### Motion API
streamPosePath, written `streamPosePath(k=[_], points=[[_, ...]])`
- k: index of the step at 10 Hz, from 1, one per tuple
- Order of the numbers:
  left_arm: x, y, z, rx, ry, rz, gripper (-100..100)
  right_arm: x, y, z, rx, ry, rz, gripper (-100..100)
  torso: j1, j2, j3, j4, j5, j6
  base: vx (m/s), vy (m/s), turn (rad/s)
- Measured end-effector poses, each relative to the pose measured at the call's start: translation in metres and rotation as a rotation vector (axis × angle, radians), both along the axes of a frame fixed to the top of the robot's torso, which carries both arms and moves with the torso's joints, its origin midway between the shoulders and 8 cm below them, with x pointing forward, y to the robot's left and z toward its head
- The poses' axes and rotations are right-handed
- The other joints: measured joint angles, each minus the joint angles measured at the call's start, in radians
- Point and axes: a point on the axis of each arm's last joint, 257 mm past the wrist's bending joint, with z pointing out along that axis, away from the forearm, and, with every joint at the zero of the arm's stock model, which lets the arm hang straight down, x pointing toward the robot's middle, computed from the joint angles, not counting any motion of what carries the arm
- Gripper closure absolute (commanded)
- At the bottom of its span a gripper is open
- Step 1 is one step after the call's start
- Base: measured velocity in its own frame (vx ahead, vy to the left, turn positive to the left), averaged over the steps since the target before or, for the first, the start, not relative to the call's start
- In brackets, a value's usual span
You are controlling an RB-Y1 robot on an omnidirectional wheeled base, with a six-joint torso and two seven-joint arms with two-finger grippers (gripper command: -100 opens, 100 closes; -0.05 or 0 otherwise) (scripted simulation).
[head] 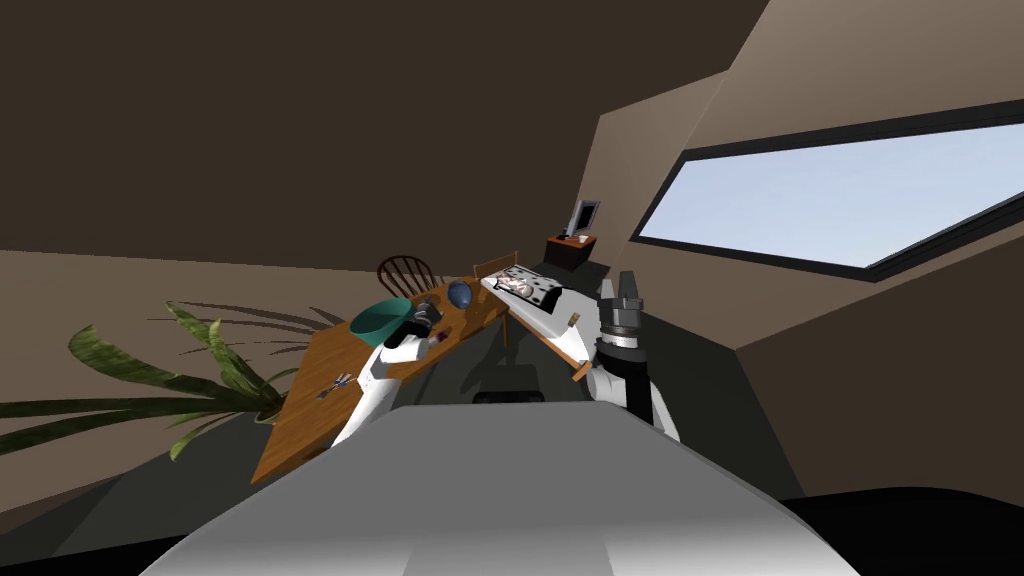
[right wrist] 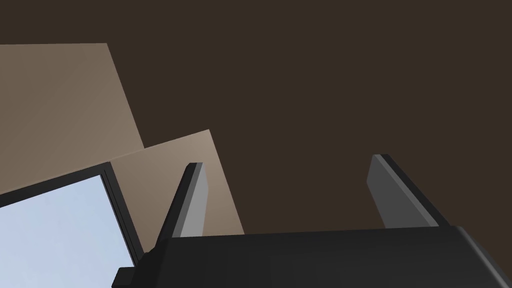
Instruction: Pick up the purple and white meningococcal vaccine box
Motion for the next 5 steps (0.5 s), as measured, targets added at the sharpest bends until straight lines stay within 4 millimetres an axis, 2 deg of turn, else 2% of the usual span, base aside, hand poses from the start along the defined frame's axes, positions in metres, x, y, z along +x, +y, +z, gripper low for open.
streamPosePath(k=[5], points=[[0.002, 0.022, -0.054, -0.080, 0.166, 0.054, -100, 0.000, 0.000, 0.000, 0.000, 0.000, 0.000, 0, 0.001, -0.001, -0.001, 0.000, 0.000, 0.000, -0.004, 0.015, -0.060]])
